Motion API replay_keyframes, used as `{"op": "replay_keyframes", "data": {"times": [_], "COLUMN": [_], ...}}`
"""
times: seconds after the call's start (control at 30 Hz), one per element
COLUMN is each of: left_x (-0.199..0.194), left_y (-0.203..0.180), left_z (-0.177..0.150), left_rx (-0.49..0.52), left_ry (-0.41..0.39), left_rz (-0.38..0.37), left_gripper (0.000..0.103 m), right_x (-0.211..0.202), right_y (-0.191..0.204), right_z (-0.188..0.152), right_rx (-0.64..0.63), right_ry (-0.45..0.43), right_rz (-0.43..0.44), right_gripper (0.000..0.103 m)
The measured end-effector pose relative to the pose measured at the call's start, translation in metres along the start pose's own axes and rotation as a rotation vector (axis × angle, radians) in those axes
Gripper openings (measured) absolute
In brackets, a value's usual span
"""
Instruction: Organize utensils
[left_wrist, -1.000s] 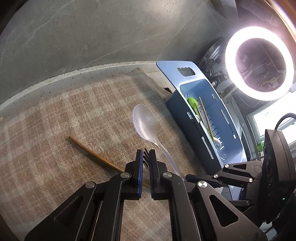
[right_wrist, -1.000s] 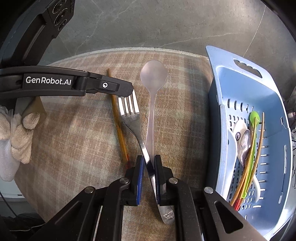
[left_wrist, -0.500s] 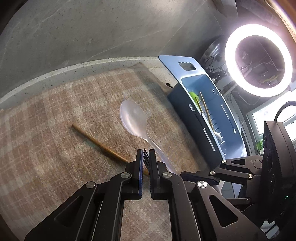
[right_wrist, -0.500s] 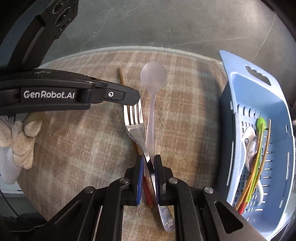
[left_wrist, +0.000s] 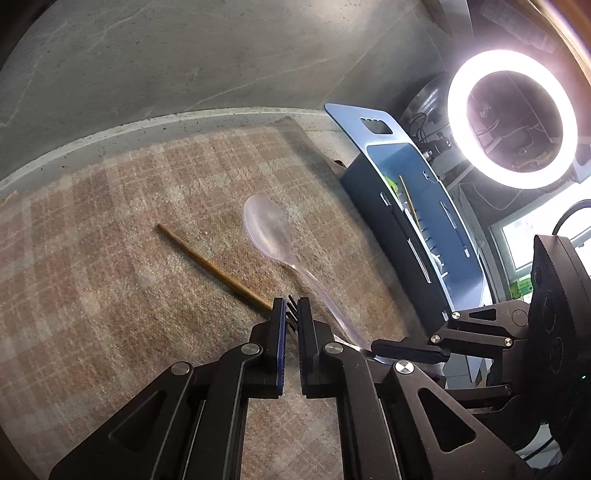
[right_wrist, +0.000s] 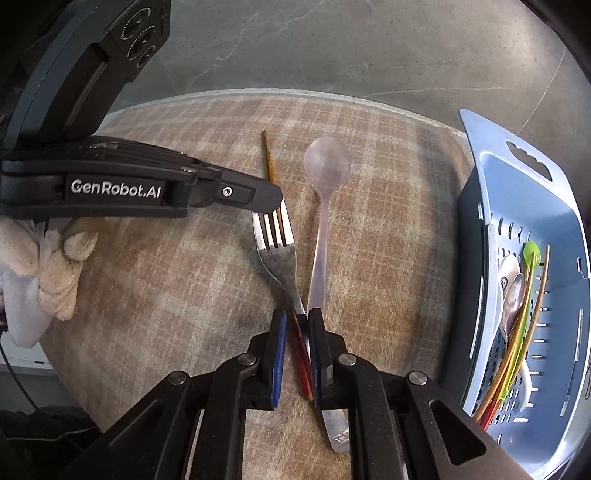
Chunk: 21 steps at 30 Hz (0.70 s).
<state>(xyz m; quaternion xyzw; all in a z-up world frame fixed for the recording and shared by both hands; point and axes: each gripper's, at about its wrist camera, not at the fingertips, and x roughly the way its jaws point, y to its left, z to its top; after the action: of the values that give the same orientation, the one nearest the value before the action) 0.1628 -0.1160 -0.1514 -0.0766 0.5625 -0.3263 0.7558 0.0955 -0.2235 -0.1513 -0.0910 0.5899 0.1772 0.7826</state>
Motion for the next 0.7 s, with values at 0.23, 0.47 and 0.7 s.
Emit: {"op": "replay_keyframes", "data": {"times": [0.23,0.47,0.7], "left_x": [-0.013,-0.019,-0.022], "left_y": [0.007,0.008,0.02], "left_z": [-0.01,-0.018,-0.031], "left_rx": [0.013,0.017,0.007], "left_ry": [0.003,0.006,0.025], "left_rz": [0.004,0.005,0.031], "left_gripper": [0.005,0.005,0.006], "right_x": [-0.004,-0.002,-0.002], "right_y": [0.012,0.005,0.032], "right_z": [-0.006,-0.004,-0.01], "right_rx": [-0.011,0.006,-0.049], "right_ry": [0.013,0.012,0.037], "right_rz": [0.073,0.073,0.139], "right_gripper": [0.011,0.022,0.022]}}
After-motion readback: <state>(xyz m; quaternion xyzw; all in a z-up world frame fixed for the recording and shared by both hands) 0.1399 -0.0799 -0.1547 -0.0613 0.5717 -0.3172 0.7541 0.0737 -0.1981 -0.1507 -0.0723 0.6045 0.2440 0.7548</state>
